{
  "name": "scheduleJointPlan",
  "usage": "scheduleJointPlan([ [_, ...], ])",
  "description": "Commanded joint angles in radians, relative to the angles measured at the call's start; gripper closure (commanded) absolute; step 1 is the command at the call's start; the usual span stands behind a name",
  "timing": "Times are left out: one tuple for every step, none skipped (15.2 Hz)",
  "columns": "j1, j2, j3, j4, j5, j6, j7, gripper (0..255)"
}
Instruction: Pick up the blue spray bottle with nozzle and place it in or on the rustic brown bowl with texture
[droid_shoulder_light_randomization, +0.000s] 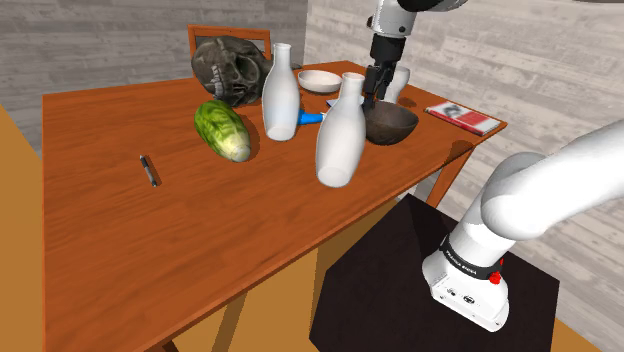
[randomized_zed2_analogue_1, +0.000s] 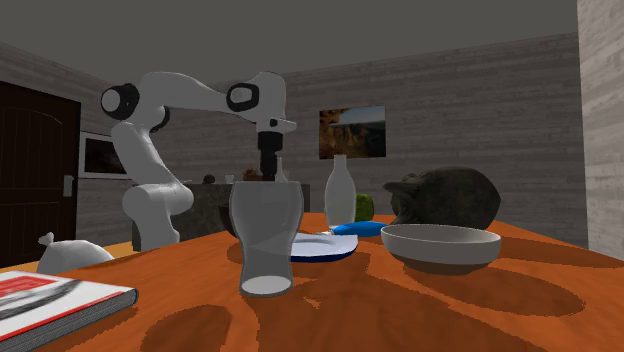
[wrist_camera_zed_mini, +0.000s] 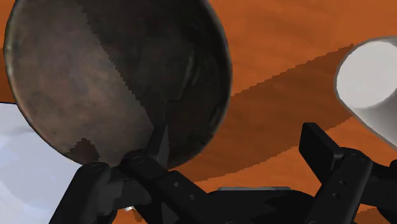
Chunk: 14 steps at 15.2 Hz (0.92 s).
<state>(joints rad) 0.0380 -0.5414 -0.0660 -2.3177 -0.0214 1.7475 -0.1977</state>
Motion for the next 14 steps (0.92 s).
scheduleJointPlan([
  [0.012, 0.067, -0.016, 0.024, -0.001, 0.049, -0.056, 0],
  [0.017, 0.104, -0.024, 0.041, 0.0, 0.071, -0.083, 0],
  [0.023, 0.141, -0.031, 0.06, 0.001, 0.092, -0.111, 0],
  [0.028, 0.178, -0.038, 0.079, 0.004, 0.112, -0.139, 0],
  [0.033, 0.216, -0.044, 0.1, 0.008, 0.131, -0.167, 0],
  [0.038, 0.254, -0.049, 0.123, 0.012, 0.148, -0.195, 0],
  [0.043, 0.292, -0.054, 0.146, 0.017, 0.164, -0.222, 0],
  [0.047, 0.33, -0.058, 0.171, 0.023, 0.179, -0.25, 0],
  [0.052, 0.368, -0.062, 0.197, 0.03, 0.193, -0.277, 0],
  [0.055, 0.406, -0.065, 0.225, 0.037, 0.205, -0.304, 0],
  [0.059, 0.444, -0.066, 0.253, 0.044, 0.216, -0.331, 0],
  [0.061, 0.482, -0.067, 0.283, 0.052, 0.225, -0.358, 0],
  [0.063, 0.52, -0.067, 0.314, 0.06, 0.233, -0.384, 0],
  [0.065, 0.557, -0.066, 0.347, 0.068, 0.24, -0.41, 0],
])
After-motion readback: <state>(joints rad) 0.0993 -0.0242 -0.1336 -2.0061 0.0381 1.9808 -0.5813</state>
